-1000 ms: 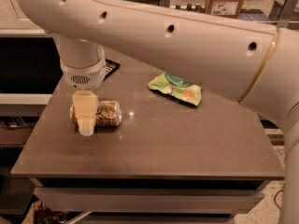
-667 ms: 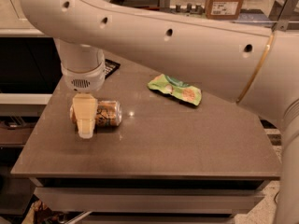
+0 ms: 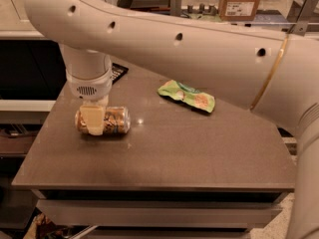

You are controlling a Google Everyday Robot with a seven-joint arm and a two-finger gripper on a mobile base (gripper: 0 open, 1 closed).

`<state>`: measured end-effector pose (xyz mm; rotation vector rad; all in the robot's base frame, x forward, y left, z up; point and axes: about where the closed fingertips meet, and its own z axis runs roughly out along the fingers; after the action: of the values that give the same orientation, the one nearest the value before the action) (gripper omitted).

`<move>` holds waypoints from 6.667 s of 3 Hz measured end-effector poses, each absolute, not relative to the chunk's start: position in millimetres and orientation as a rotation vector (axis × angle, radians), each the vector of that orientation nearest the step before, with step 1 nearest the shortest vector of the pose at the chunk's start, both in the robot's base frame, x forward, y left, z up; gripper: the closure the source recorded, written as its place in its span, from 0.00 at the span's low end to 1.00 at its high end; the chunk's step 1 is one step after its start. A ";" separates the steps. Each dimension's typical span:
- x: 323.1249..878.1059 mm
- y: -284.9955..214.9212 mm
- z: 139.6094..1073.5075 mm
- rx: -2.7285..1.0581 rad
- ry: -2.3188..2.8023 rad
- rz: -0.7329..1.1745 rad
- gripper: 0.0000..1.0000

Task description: Place orange can upright

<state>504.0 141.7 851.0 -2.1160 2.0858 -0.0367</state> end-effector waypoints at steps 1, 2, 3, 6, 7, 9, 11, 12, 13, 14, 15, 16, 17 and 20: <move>503.9 142.0 851.2 -2.115 2.083 -0.038 0.65; 503.8 142.1 851.5 -2.113 2.081 -0.039 0.88; 503.6 142.3 851.8 -2.112 2.079 -0.040 1.00; 502.0 110.7 890.6 -2.013 2.013 -0.024 1.00; 511.1 105.7 902.4 -1.986 1.911 0.057 1.00; 516.6 116.1 912.9 -1.980 1.711 0.253 1.00; 490.3 139.3 892.8 -1.922 1.649 0.453 1.00; 478.0 144.5 889.9 -1.864 1.635 0.501 1.00; 470.3 134.0 898.2 -1.804 1.636 0.493 1.00; 471.3 115.3 911.3 -1.731 1.623 0.464 1.00; 488.5 98.6 920.8 -1.653 1.573 0.461 1.00; 509.3 91.9 926.4 -1.594 1.491 0.481 1.00; 522.9 90.1 931.4 -1.560 1.430 0.495 1.00; 491.9 109.4 928.1 -1.475 1.376 0.570 1.00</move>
Offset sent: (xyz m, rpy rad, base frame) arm -0.0001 0.0002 0.0002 0.0013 -0.0022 0.0004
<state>491.9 109.4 928.1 -1.4749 1.3755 0.5699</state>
